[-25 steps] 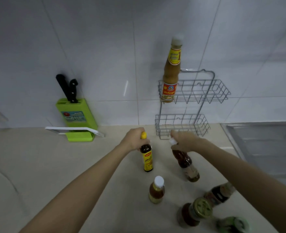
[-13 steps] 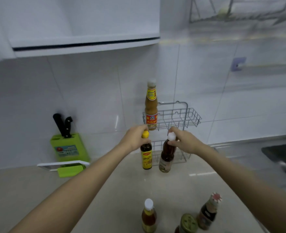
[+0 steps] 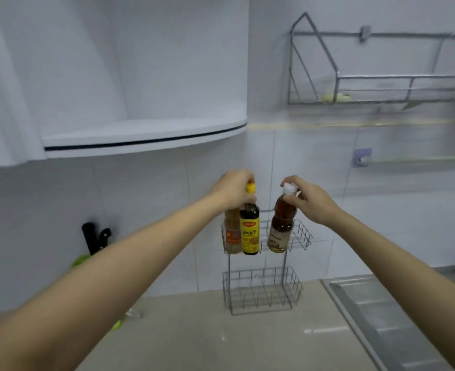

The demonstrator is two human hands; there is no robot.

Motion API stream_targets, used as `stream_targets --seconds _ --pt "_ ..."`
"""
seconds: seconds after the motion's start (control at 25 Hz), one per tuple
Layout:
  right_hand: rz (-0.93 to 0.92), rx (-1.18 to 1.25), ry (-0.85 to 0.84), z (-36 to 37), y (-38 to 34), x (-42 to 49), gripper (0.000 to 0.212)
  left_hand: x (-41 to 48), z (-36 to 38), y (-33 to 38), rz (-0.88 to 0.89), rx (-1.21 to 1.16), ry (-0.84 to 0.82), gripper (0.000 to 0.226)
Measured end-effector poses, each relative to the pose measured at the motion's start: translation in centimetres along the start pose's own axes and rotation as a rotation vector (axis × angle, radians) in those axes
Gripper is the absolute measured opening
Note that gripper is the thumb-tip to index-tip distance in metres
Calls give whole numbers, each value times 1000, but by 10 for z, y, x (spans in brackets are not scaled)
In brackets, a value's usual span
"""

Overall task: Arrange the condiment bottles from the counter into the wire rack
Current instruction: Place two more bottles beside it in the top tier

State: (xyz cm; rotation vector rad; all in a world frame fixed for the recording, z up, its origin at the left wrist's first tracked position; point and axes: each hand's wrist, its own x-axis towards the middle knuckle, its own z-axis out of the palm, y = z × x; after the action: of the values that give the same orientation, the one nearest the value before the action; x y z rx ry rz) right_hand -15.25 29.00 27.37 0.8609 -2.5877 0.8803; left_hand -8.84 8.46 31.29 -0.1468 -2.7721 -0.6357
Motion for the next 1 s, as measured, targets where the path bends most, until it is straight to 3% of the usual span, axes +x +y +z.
stream_targets --seconds 0.36,0.6,0.8,1.0 --pt "-13 89 49 -10 17 55 27 44 20 -3 2 153 140 21" --pt "-97 140 -101 16 35 71 28 54 38 6 42 356 23 13" --pt "-59 192 -264 46 47 71 30 59 53 10 -3 444 -116 16" --pt "-83 225 -260 47 51 72 26 63 56 5 -30 397 -67 13"
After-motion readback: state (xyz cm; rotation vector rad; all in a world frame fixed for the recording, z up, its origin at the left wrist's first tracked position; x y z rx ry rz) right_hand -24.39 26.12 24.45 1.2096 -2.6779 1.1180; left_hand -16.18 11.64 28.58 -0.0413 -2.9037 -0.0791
